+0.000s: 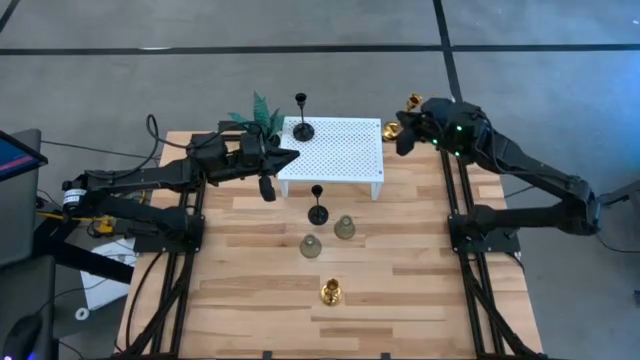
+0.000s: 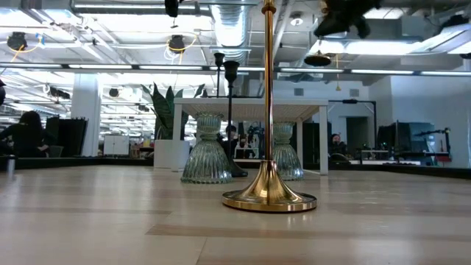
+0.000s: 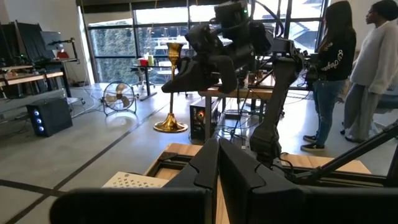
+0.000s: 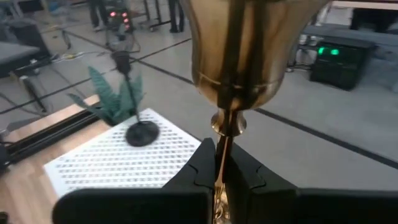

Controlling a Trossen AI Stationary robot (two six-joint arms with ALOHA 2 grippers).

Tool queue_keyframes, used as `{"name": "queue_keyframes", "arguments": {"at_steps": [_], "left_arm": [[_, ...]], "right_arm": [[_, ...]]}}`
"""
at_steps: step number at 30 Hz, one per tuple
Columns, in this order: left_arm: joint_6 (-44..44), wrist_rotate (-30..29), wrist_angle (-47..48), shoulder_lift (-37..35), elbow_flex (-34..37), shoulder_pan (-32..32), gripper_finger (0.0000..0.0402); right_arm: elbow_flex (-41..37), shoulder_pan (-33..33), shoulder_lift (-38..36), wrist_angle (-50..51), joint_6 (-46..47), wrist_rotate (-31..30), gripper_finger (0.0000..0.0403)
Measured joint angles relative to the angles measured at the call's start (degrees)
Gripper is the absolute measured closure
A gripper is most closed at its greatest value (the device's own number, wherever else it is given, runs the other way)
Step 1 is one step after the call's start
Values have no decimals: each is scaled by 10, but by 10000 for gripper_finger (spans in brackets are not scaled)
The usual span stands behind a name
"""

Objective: Pick & Place candle stick holders
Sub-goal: Put the top gold candle holder on the shelf

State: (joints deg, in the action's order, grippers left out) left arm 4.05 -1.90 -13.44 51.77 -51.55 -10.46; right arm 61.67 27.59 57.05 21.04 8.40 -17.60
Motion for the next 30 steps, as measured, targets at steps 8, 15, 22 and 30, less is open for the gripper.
{"name": "queue_keyframes", "arguments": {"at_steps": [8, 15, 22, 30], "left_arm": [[0, 0, 2, 0, 0, 0, 389], [0, 0, 6, 0, 0, 0, 389], [0, 0, 6, 0, 0, 0, 389], [0, 0, 6, 0, 0, 0, 389]], "right_arm": [[64, -36, 88, -4, -15, 12, 401], [112, -39, 161, -20, -30, 45, 401], [144, -36, 226, -82, -51, 114, 401], [182, -19, 295, -84, -65, 140, 401]]}}
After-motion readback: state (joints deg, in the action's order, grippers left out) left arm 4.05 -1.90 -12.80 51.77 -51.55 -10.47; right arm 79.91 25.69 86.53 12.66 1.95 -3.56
